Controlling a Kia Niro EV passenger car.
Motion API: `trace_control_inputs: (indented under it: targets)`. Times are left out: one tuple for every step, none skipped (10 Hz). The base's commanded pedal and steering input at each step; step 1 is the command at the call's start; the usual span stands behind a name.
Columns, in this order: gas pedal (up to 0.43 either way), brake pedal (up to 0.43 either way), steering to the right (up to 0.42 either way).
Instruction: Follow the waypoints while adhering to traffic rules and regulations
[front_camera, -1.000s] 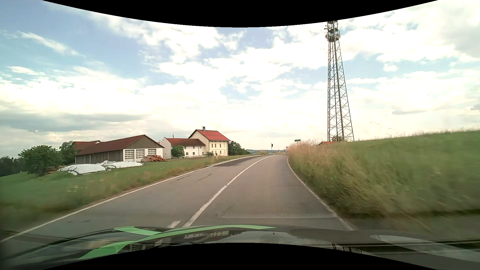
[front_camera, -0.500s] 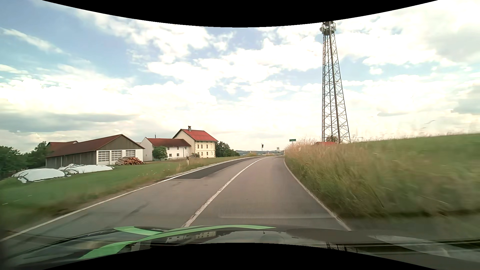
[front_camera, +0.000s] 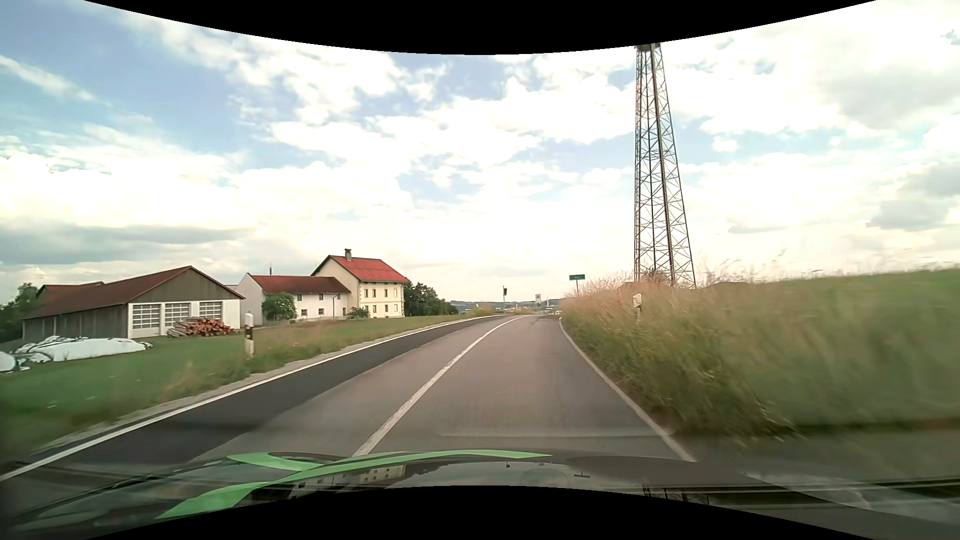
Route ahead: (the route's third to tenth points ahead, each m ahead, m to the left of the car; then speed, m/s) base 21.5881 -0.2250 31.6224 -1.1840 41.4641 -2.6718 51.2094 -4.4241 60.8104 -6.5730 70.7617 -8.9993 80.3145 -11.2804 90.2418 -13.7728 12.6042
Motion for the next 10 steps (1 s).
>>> trace_control_inputs:
  targets:
    - [0.177, 0.0, 0.026]
    - [0.177, 0.0, 0.024]
    - [0.177, 0.0, 0.021]
    - [0.177, 0.0, 0.019]
    - [0.177, 0.0, 0.019]
    - [0.177, 0.0, 0.017]
    - [0.177, 0.0, 0.016]
    - [0.189, 0.0, 0.015]
    - [0.209, 0.0, 0.015]
    - [0.22, 0.0, 0.015]
